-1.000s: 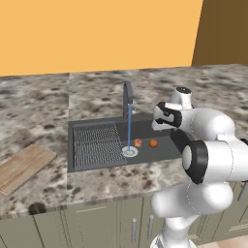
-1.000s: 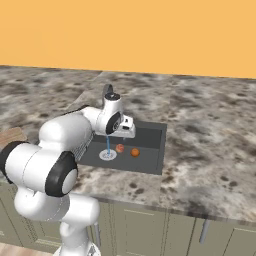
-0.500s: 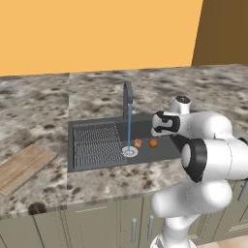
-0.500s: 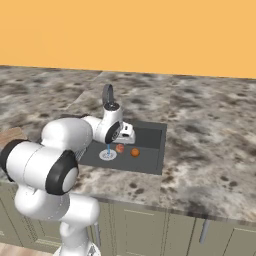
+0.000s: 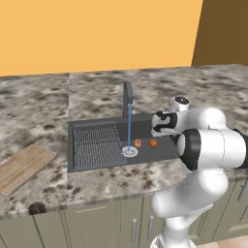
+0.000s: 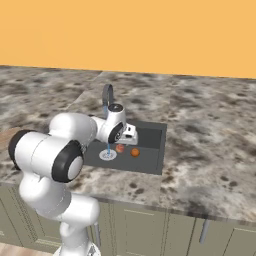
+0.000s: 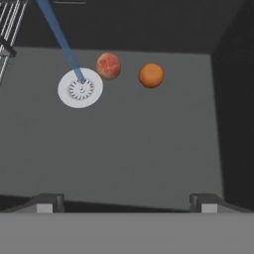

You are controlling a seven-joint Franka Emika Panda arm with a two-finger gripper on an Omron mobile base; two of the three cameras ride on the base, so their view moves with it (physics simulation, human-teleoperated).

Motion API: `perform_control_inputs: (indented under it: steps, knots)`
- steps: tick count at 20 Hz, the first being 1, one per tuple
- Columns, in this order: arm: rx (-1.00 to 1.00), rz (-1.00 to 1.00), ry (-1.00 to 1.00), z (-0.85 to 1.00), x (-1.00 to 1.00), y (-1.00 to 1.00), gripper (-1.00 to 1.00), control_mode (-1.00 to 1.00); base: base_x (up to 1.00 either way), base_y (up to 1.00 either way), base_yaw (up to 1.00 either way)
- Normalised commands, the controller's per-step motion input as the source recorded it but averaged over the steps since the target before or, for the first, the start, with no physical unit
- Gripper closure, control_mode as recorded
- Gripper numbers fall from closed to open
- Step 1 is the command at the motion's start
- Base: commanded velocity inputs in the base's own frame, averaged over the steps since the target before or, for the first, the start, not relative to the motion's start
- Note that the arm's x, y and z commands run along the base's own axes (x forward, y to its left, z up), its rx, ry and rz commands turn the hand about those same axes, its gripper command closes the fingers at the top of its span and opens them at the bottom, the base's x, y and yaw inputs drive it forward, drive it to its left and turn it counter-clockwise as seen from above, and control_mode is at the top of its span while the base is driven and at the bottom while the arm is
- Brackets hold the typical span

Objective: Pick the tangerine, peach from the sink and place them on the cutting board to airdry. Then turn off the sink faucet.

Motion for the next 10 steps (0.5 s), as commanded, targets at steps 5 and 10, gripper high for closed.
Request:
perform_control_inputs:
  steps: [5, 10]
  knots:
    - [0.0, 0.0, 0.0, -0.3, 0.2, -0.04, -1.0, -1.0, 0.0, 0.0, 0.0]
    - [0.0, 0.0, 0.0, -0.3, 0.23, -0.01, -1.0, -1.0, 0.0, 0.0, 0.0]
